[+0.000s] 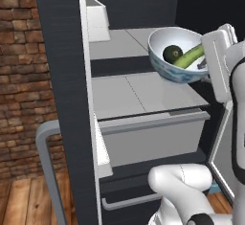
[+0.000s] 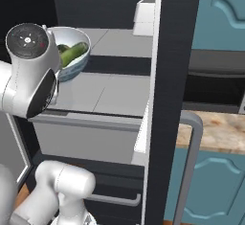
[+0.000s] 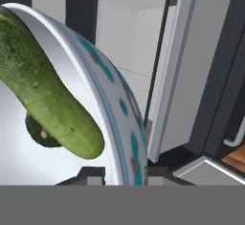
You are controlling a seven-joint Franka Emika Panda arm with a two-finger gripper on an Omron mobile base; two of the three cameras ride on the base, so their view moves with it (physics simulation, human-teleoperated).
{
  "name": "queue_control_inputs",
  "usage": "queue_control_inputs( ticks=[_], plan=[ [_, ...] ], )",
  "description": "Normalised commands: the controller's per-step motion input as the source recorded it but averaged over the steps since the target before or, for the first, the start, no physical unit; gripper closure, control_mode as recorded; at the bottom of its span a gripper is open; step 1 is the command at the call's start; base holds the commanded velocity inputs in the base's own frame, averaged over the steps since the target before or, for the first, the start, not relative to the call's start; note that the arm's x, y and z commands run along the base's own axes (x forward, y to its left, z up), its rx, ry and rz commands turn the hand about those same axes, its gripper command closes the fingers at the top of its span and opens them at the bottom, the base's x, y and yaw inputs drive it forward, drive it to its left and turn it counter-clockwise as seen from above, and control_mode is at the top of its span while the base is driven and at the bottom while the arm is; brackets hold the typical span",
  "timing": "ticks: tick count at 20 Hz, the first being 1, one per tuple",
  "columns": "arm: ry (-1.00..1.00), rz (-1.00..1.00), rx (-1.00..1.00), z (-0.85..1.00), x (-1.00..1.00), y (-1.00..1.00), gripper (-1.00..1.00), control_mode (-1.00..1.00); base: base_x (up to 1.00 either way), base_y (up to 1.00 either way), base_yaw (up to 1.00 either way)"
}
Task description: Place the bowl with the cucumber and squash on the top shelf of the fridge. Place the bowl with the steak and chicken drumstick on the second highest shelf of the fridge.
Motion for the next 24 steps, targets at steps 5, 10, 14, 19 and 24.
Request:
queue_control_inputs(
  ticks=[5, 10, 14, 19, 24],
  plan=[
    [0.00, -0.03, 0.00, 0.09, 1.00, 0.07, 1.00, -1.00, 0.00, 0.00, 0.00],
    [0.00, -0.05, 0.00, 0.00, 1.00, 0.26, 1.00, -1.00, 0.00, 0.00, 0.00],
    [0.00, -0.05, 0.00, 0.28, 1.00, 0.12, 1.00, -1.00, 0.00, 0.00, 0.00],
    [0.06, -0.03, 0.00, 0.07, 1.00, 0.00, 1.00, -1.00, 0.00, 0.00, 0.00],
    [0.18, -0.02, 0.00, 0.00, 1.00, 0.00, 1.00, -1.00, 0.00, 0.00, 0.00]
  ],
)
